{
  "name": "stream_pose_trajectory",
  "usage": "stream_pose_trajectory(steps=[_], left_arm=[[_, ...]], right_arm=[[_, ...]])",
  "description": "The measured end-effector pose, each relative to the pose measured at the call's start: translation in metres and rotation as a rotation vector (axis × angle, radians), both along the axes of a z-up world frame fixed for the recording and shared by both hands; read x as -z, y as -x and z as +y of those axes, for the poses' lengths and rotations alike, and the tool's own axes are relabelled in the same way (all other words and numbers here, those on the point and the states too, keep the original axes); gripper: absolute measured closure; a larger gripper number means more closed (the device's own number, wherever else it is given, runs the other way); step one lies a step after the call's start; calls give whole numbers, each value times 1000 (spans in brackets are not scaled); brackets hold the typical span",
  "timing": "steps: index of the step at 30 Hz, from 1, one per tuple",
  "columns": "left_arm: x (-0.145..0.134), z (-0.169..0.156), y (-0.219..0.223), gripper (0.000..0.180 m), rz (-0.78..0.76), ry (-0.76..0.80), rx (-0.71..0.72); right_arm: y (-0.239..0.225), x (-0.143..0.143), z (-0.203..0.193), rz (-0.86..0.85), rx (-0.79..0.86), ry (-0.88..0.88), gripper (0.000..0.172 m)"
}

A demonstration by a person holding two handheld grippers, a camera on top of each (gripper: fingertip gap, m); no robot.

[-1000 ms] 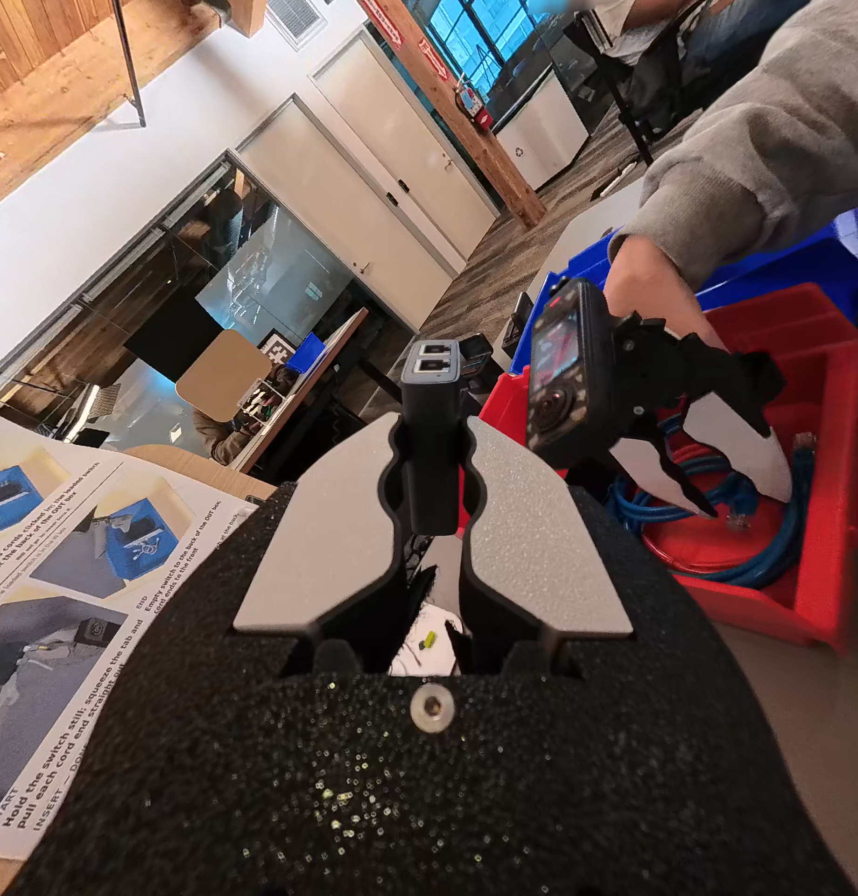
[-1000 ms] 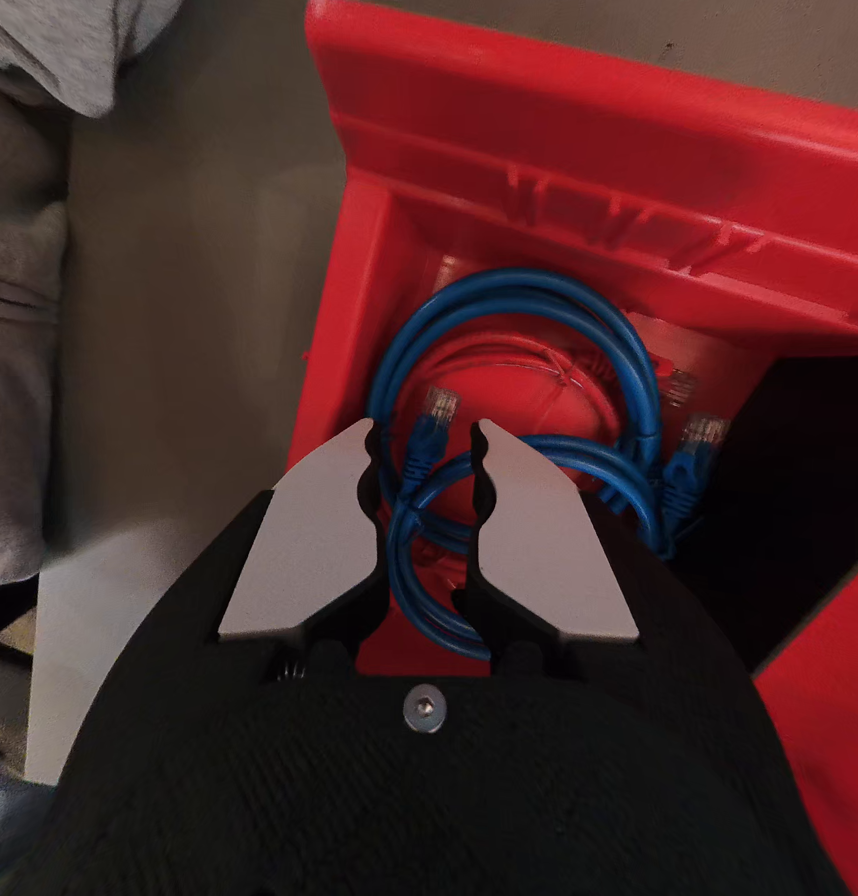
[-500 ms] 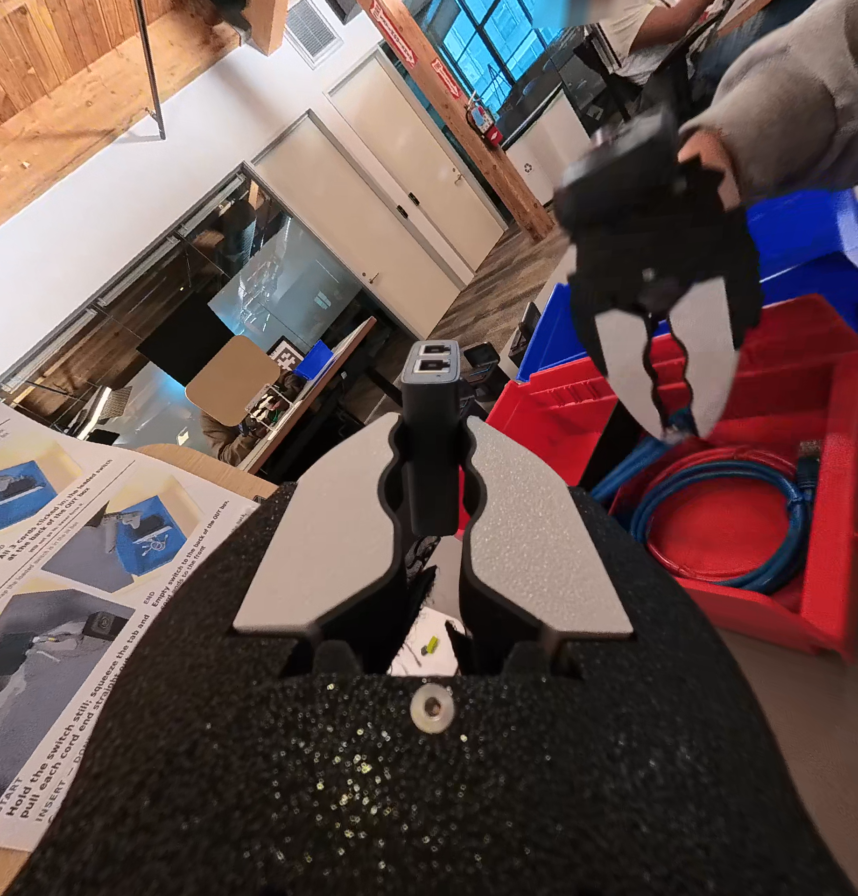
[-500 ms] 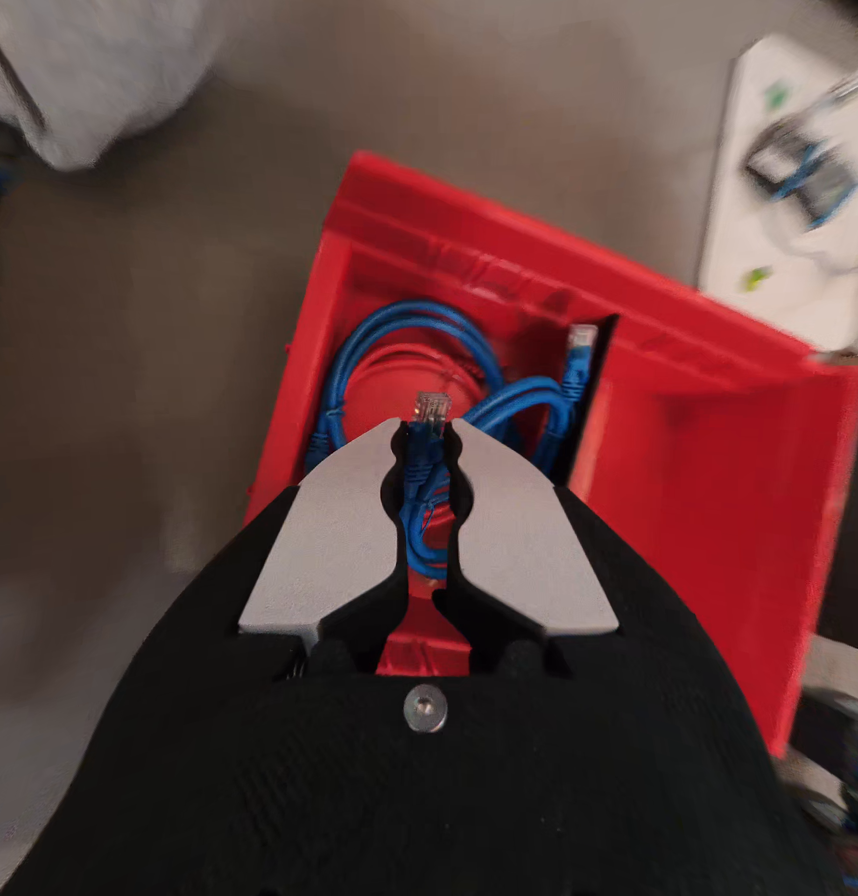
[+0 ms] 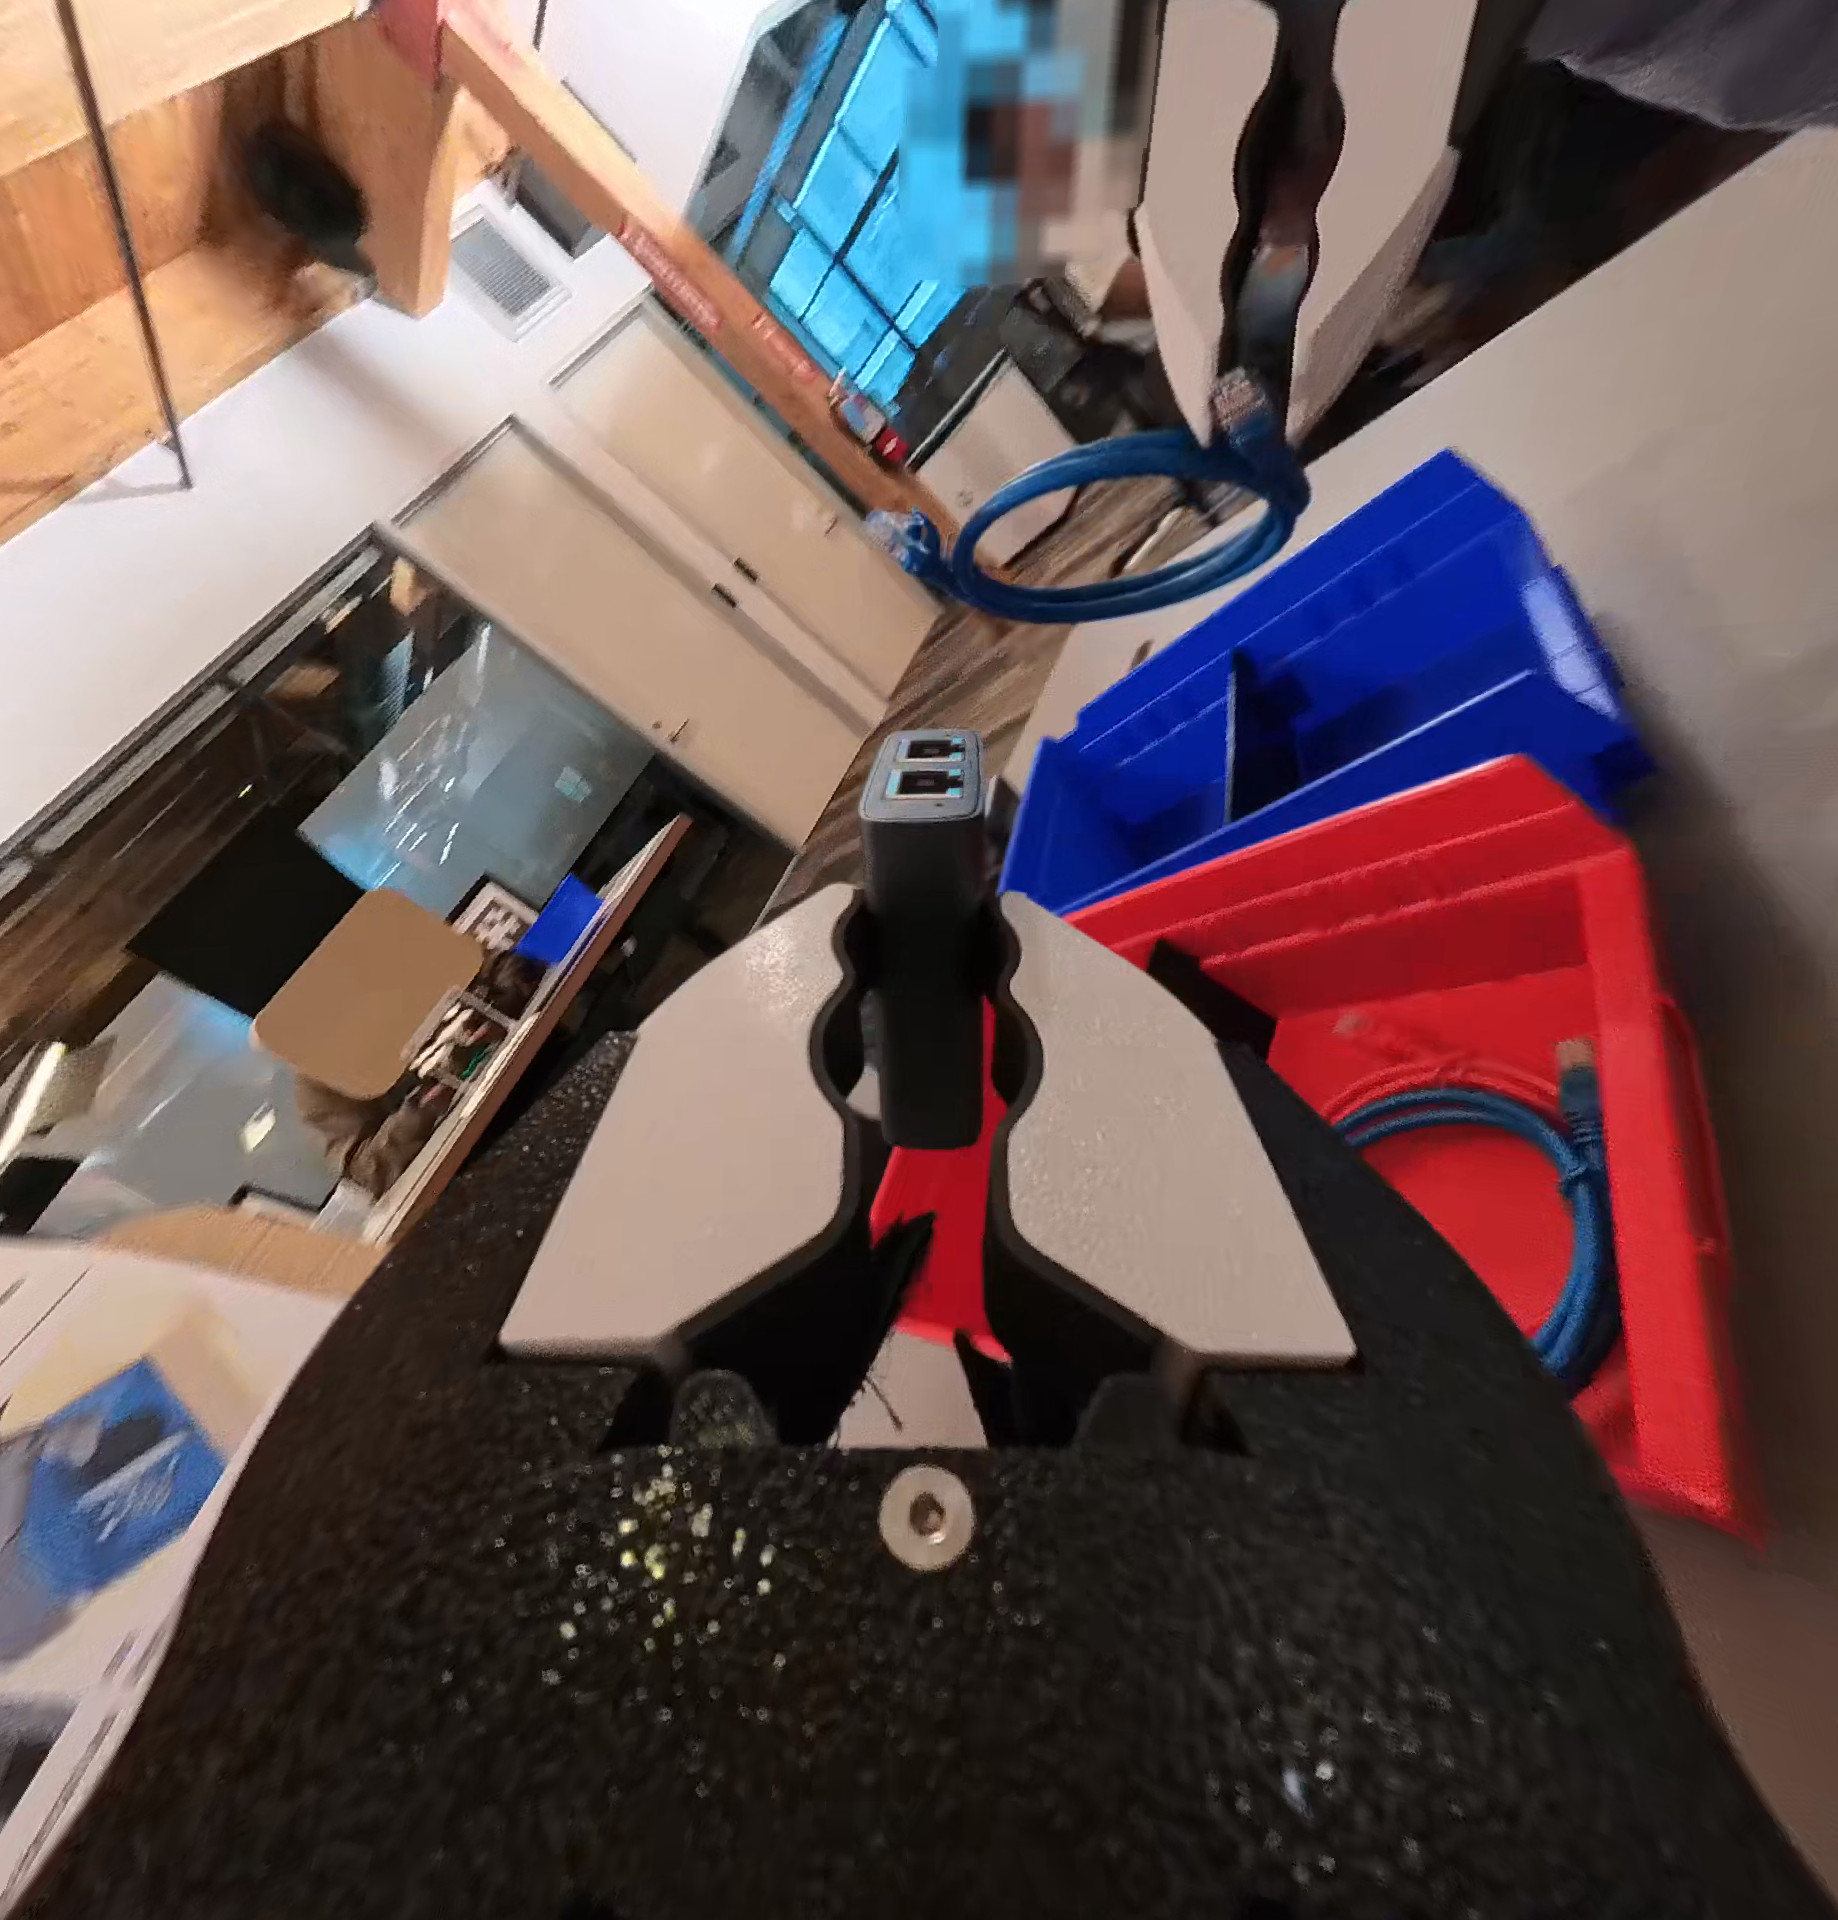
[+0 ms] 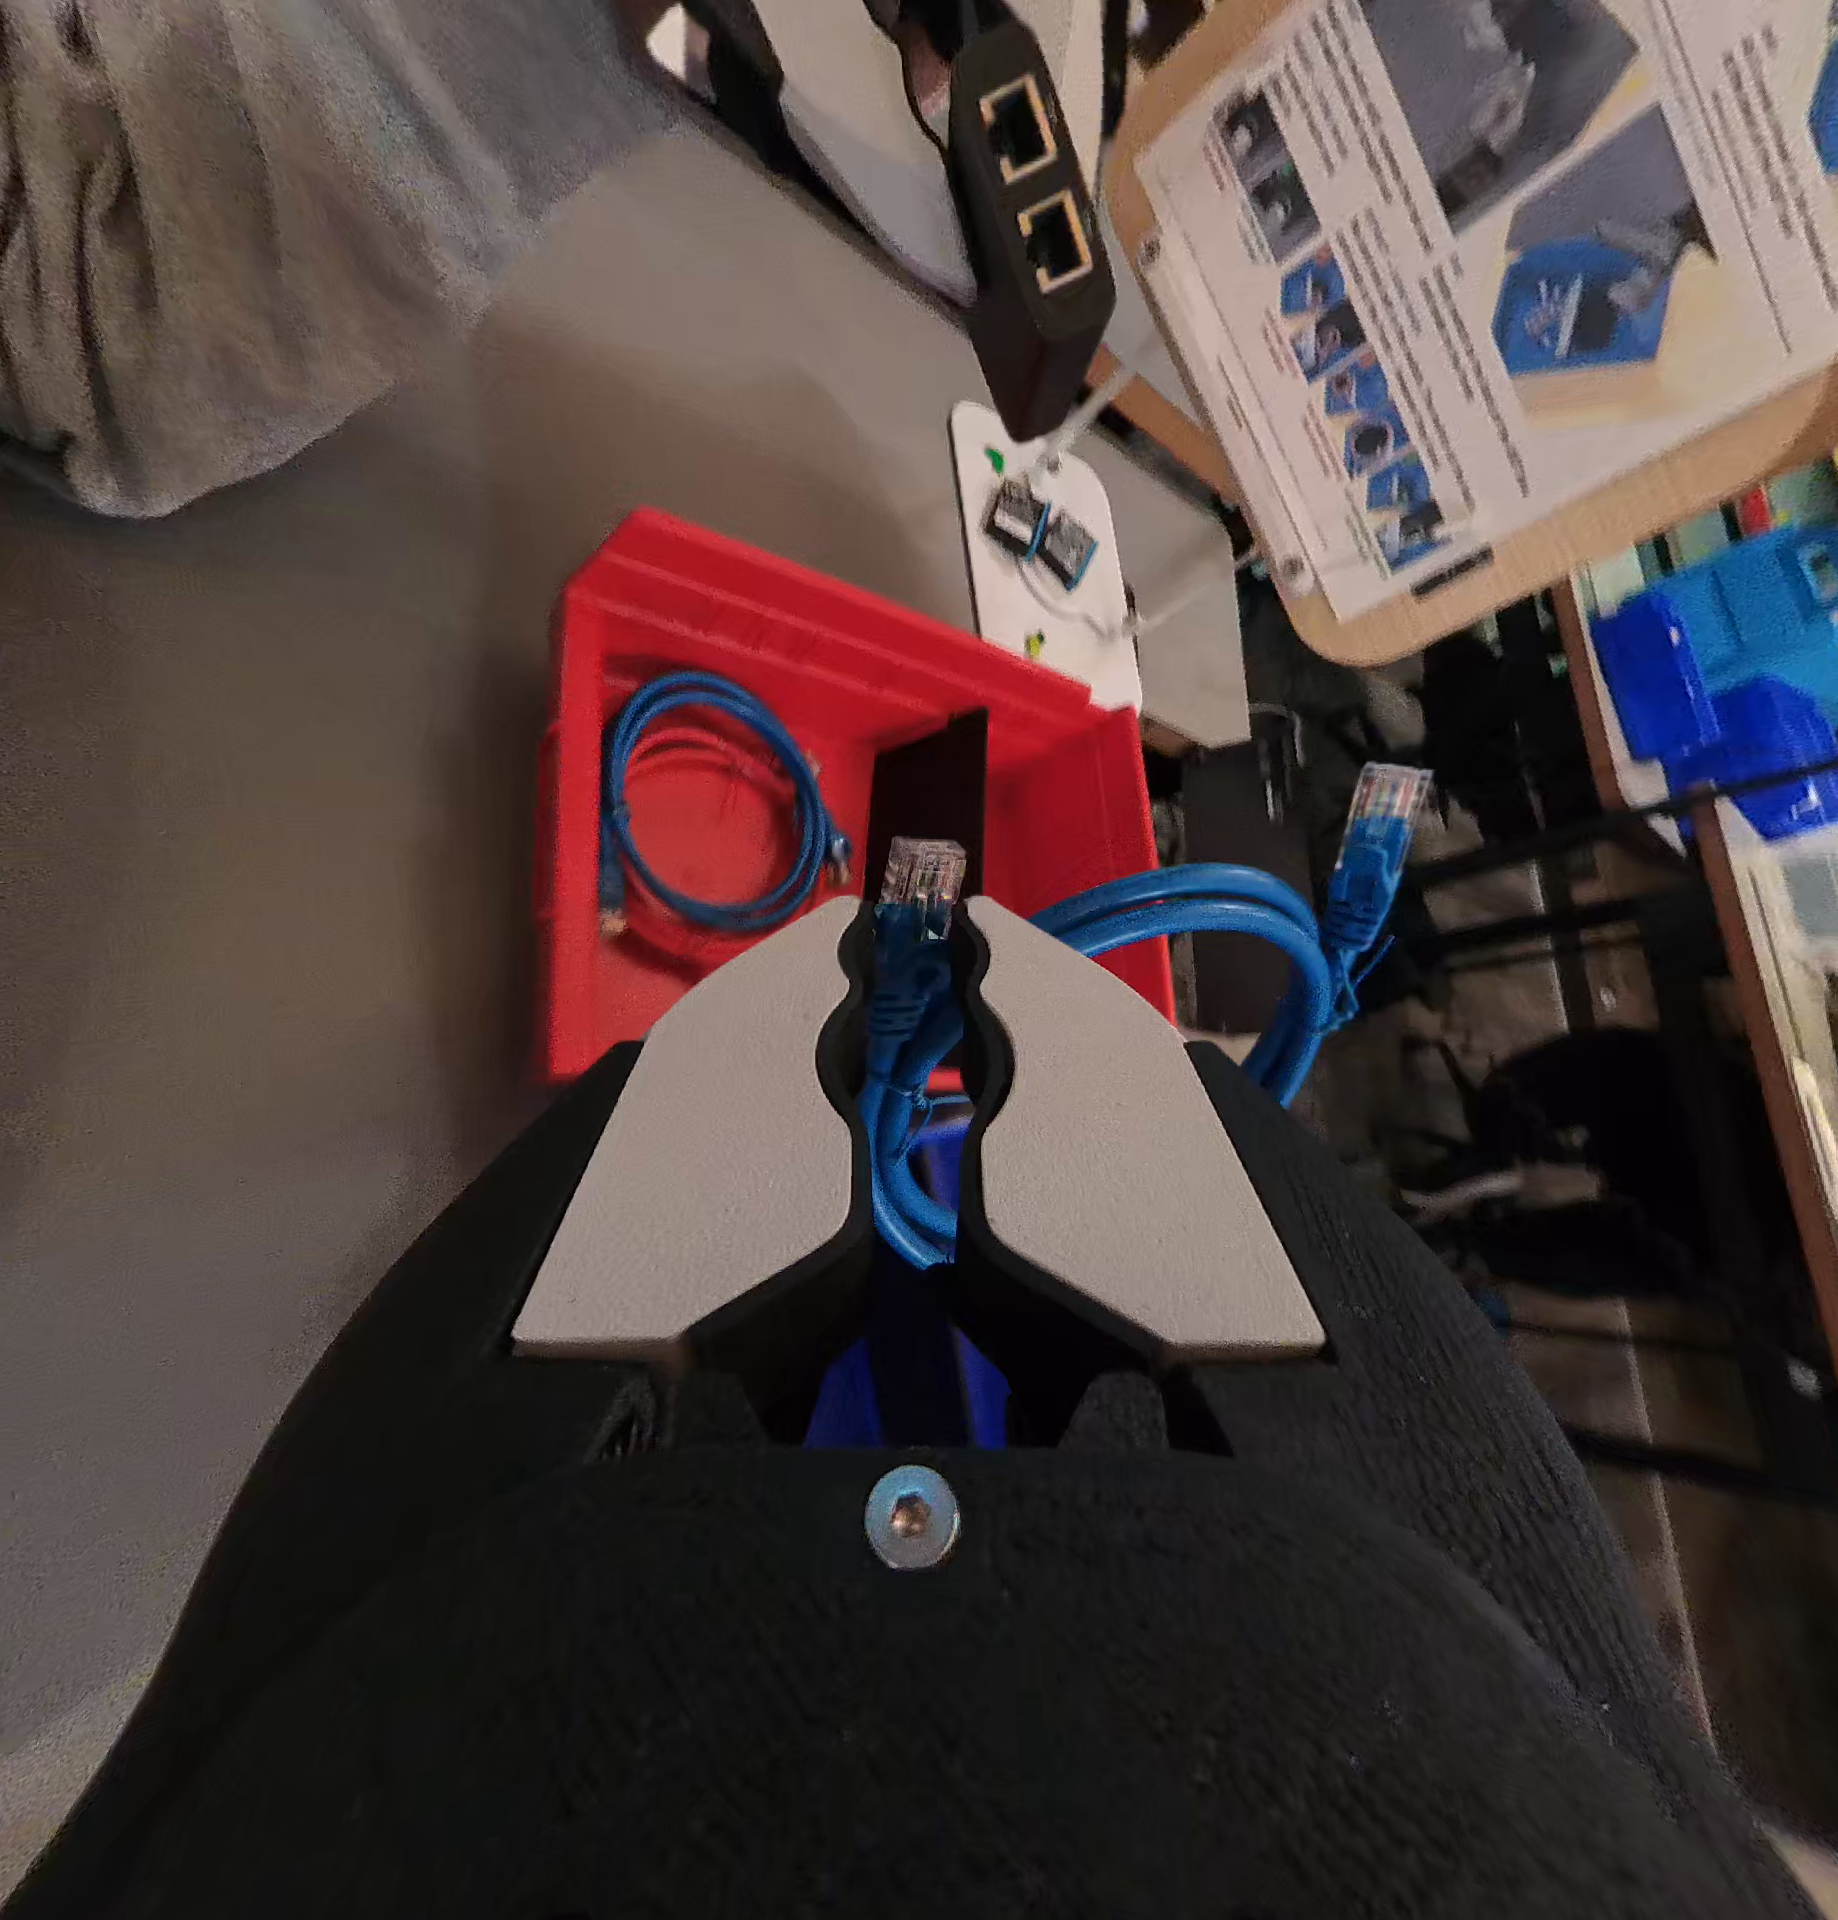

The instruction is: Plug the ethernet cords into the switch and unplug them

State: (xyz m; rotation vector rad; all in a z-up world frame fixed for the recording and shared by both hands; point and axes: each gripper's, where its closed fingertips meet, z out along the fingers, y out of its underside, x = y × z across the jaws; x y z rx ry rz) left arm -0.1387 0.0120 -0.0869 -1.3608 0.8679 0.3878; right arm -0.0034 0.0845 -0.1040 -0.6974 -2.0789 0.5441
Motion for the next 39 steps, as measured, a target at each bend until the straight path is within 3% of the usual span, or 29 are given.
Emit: stream_pose_trajectory(steps=[4,10,15,19,24,32,39], left_arm=[[3,9,-39,160,35,29,138],[16,21,-86,160,120,88,256],[25,27,-106,160,156,126,304],[34,34,-116,160,176,155,322],[47,41,-124,160,192,202,323],[59,38,-135,160,191,249,296],[109,15,-173,160,271,376,353]], right_arm=[[-65,17,-8,-107,111,45,159],[-151,89,-19,-432,295,113,159],[-184,160,-25,-606,357,63,159],[-186,199,-24,-617,333,26,159],[-176,219,-21,-567,318,37,159],[-185,215,-25,-354,397,129,145],[-178,232,-24,-338,405,153,146]])
